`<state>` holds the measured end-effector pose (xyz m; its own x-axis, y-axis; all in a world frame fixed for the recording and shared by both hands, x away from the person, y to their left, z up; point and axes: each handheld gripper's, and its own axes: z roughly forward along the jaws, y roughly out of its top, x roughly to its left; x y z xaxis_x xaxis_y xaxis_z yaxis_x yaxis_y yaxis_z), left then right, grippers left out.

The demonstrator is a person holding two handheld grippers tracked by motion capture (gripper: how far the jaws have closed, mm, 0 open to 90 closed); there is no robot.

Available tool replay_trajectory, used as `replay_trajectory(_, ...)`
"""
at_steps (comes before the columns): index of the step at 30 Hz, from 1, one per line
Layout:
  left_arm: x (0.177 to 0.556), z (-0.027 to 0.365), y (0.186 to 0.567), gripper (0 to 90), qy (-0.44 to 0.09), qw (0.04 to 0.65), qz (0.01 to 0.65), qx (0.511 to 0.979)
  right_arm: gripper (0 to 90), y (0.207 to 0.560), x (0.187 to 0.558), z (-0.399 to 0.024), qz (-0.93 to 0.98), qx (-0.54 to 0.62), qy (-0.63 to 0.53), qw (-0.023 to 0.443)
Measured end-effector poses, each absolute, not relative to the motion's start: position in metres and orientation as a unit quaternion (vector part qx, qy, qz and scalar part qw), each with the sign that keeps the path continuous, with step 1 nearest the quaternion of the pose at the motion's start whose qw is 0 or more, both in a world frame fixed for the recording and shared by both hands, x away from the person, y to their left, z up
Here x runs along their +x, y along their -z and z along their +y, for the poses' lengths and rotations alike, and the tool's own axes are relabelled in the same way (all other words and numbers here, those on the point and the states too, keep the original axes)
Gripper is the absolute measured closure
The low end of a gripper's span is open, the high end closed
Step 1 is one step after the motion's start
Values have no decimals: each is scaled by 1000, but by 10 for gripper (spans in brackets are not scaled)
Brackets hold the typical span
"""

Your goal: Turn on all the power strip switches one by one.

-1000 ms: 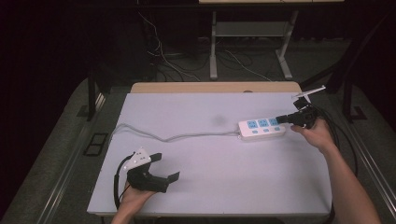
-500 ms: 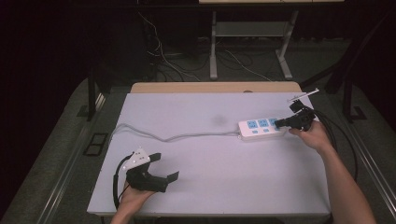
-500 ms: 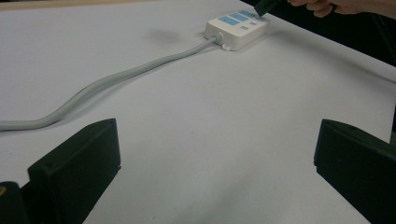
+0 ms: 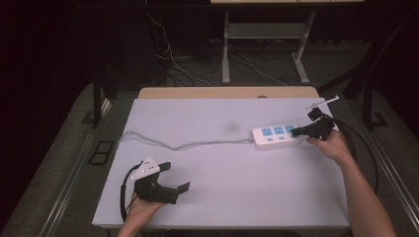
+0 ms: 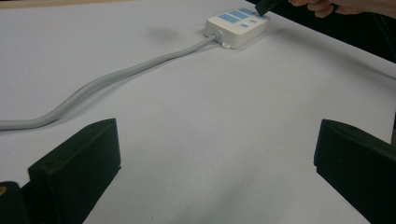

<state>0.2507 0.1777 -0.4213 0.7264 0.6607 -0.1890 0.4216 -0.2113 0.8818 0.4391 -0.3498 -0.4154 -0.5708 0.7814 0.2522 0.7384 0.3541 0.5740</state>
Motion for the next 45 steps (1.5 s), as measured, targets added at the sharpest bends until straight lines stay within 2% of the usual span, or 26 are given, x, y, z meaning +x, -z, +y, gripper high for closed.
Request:
replay_trajectory(30,252,178,421,0,-113,524,346,770,900,421,425,-347,817,459,-340,80)
replay_trajectory(45,252,177,421,0,-112,525,346,770,889,412,424,-342,807,469,-352,69)
